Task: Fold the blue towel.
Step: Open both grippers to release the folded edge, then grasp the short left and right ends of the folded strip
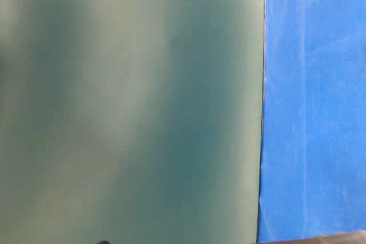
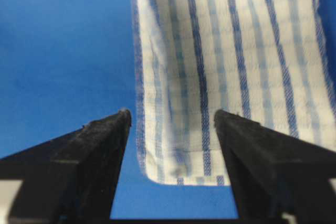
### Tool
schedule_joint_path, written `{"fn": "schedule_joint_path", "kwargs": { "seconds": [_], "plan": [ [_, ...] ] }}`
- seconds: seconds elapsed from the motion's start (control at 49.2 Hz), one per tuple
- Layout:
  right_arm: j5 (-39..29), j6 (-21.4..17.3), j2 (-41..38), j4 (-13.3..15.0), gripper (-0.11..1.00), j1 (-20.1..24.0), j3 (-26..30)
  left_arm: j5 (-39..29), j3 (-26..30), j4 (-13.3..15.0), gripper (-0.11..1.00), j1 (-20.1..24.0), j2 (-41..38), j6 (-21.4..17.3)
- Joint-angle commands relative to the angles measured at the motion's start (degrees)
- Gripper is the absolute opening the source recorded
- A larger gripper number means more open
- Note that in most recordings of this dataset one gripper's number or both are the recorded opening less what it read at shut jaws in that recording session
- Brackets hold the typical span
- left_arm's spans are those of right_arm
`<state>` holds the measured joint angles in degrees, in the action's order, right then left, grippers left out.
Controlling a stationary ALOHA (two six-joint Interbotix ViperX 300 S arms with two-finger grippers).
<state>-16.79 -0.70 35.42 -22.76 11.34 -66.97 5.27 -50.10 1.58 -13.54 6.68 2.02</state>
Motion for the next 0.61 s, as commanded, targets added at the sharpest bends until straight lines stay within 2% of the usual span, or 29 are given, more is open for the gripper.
{"fn": "schedule_joint_path", "kwargs": {
  "seconds": [0.0, 0.183, 0.386, 0.589],
  "plan": [
    [0.09, 0.00, 2.37, 1.05, 0.61, -1.67, 0.79, -0.70, 0.88, 0.00, 0.68, 1.58, 2.29, -0.09],
    [-2.11, 0.00, 4.04, 2.81, 0.62, -5.71, 0.62, -1.05, -0.09, 0.00, 0.68, 4.66, 3.34, -0.26],
    [-2.72, 0.00, 3.78, 5.27, 0.62, -8.70, 0.53, -1.14, -0.70, 0.00, 0.68, 6.15, 3.69, -0.35],
    [-2.37, 0.00, 0.09, 7.12, 0.62, -12.13, -0.26, -0.26, -0.53, -0.09, 0.68, 8.44, 1.58, -0.44]
  ]
}}
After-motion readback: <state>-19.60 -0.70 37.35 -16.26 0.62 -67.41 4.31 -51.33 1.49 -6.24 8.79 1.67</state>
